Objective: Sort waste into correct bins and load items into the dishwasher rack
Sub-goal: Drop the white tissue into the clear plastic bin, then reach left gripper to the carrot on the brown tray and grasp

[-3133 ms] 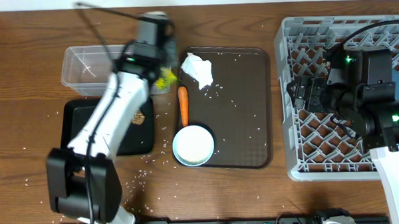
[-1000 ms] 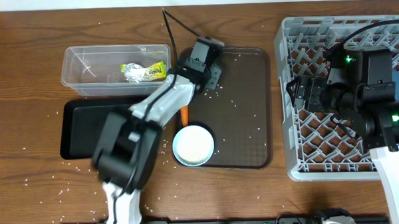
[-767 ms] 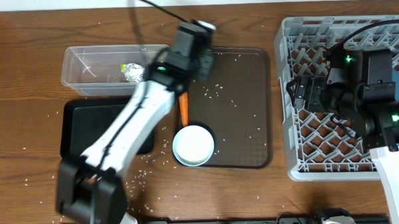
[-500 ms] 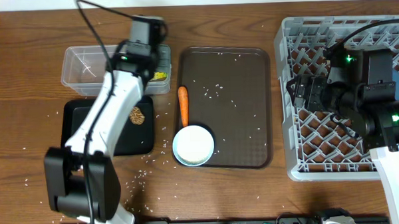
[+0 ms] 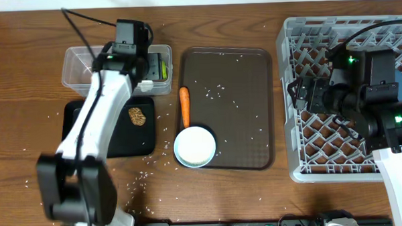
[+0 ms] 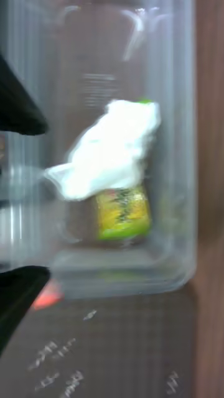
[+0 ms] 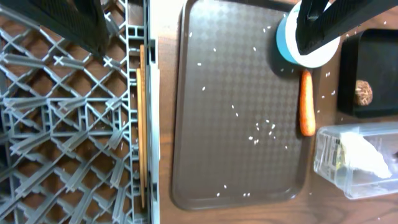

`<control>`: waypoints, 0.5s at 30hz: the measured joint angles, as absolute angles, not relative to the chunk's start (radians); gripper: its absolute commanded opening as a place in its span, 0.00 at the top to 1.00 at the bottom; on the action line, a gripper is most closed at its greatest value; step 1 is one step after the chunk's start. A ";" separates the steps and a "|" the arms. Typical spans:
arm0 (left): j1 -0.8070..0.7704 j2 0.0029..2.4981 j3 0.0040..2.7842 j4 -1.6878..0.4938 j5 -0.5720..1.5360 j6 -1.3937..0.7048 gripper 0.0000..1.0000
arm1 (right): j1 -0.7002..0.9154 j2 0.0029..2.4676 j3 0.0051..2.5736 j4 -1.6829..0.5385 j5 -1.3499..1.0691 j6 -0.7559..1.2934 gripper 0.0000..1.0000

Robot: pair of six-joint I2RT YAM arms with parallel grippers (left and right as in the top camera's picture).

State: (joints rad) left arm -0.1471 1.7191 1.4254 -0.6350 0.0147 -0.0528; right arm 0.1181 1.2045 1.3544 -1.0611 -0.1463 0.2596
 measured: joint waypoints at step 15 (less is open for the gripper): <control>-0.439 1.636 1.340 -0.714 0.004 -0.168 0.34 | 0.118 1.205 1.354 -1.076 -0.157 0.260 0.11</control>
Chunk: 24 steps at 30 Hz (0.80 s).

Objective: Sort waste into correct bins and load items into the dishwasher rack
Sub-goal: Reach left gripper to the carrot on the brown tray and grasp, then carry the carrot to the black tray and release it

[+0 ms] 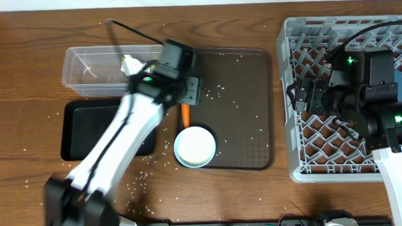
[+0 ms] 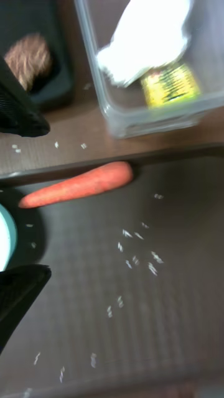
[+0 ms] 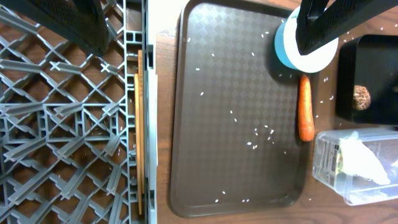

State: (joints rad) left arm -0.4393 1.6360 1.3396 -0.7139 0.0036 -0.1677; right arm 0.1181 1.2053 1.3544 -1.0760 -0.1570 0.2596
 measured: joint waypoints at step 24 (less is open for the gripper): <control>-0.447 2.007 1.316 -0.553 -0.017 -0.321 0.60 | 0.118 1.205 1.354 -1.089 -0.157 0.260 0.11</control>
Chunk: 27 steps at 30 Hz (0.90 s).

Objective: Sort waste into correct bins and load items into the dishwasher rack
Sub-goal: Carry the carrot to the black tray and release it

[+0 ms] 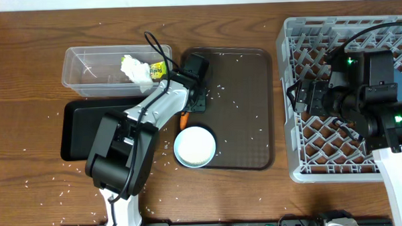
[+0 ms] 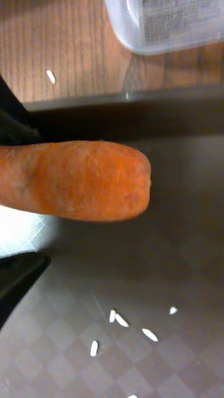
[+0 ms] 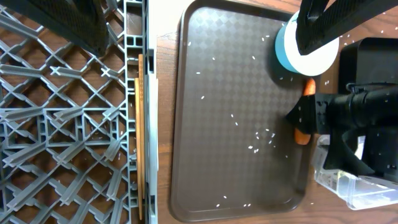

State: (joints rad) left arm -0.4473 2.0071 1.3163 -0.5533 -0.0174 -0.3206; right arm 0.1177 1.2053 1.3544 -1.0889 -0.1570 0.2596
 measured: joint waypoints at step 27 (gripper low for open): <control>-0.432 1.572 1.349 -0.808 0.022 -0.235 0.68 | 0.118 1.207 1.354 -1.089 -0.157 0.260 0.11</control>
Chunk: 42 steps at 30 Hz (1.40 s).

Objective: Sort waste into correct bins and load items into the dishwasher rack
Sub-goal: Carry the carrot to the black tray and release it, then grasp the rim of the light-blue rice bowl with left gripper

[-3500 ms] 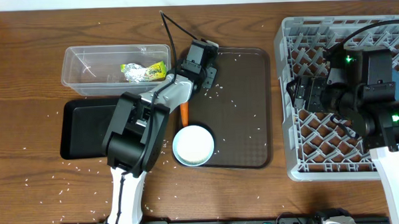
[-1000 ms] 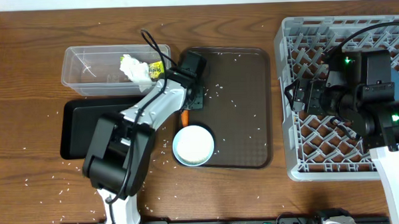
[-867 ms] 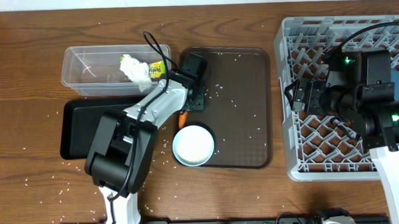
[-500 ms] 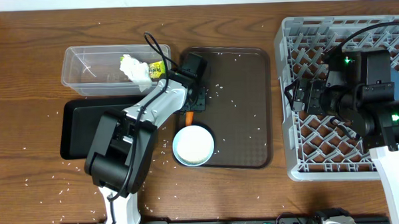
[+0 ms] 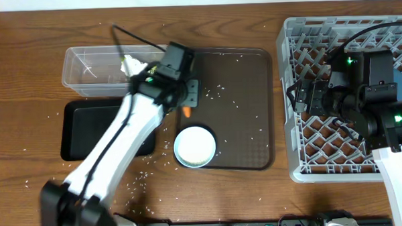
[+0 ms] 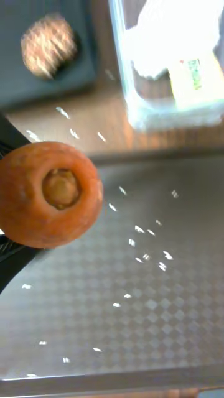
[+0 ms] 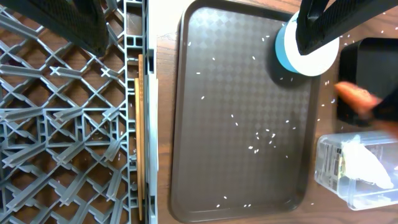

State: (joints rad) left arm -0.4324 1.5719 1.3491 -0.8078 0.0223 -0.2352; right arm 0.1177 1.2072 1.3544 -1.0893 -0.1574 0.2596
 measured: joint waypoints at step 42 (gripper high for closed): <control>-0.031 1.095 0.970 -0.748 0.367 -0.378 0.24 | 0.118 1.209 1.354 -1.028 -0.255 0.237 0.07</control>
State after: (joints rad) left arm -0.0315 1.0946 0.9695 -0.7475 0.3668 -0.3782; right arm 0.1181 1.2087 1.3544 -1.0275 -0.2546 0.2375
